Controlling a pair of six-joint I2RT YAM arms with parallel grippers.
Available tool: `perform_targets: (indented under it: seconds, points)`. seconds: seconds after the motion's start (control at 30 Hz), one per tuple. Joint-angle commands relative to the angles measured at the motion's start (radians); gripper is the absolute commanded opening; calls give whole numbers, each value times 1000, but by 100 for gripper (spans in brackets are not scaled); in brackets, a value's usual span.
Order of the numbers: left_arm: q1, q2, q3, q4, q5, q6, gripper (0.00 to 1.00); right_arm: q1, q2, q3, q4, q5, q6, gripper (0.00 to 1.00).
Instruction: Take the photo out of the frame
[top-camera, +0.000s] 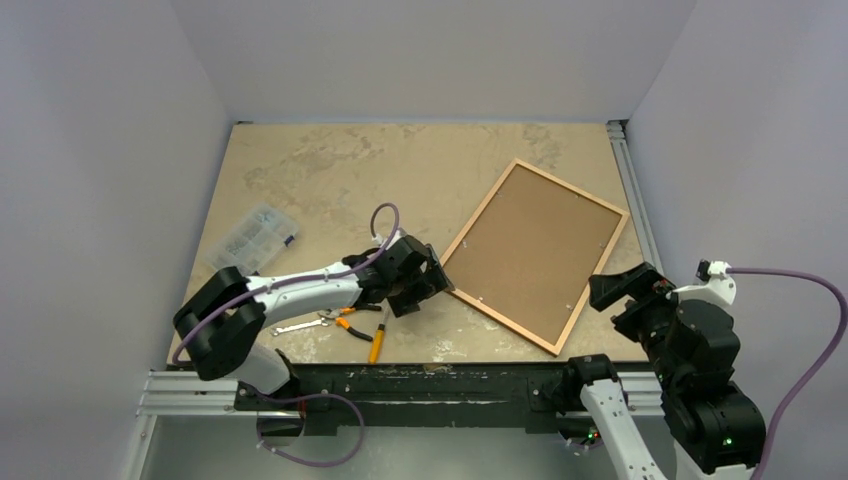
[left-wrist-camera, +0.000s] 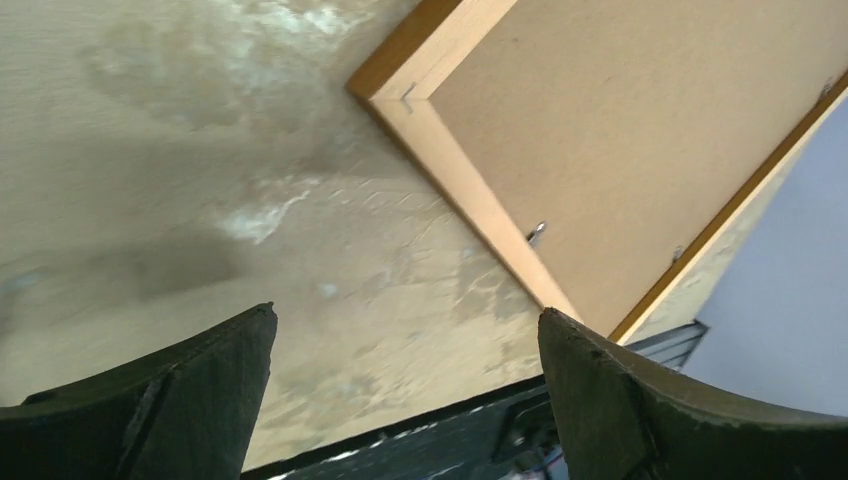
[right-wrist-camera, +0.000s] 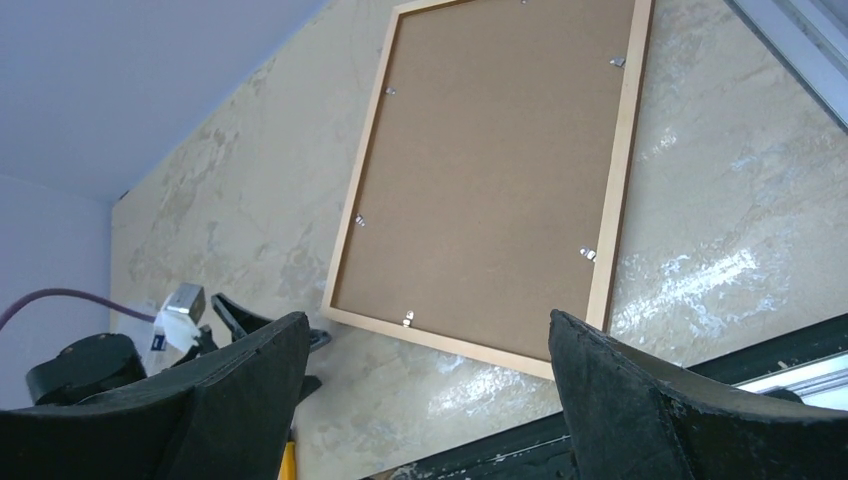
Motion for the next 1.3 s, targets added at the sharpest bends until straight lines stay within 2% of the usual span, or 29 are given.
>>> perform_targets:
  seconds: [0.0, 0.2, 0.4, 0.47, 0.57, 0.77, 1.0, 1.27]
  points:
    - [6, -158, -31, -214, -91, 171, 100, 2, -1, -12, 43, -11, -9, 88]
    - [6, -324, -95, -284, -261, 373, 100, 2, 10, -53, 60, -66, -28, 88]
    - [6, -374, -105, -383, -341, 519, 96, 2, 38, -108, 74, -112, -55, 88]
    - [6, -380, -123, -383, -338, 548, 92, 2, 54, -122, 72, -140, -67, 87]
    - [5, -402, -166, -347, -298, 589, 76, 2, 80, -144, 69, -181, -87, 85]
    - [-49, -357, -183, -324, -329, 622, 58, 2, 81, -207, 104, -257, -84, 75]
    - [-113, -254, -179, -311, -368, 589, 51, 2, 74, -256, 153, -358, -48, 69]
    - [-176, -213, -196, -295, -370, 540, 44, 2, 69, -302, 187, -426, -16, 64]
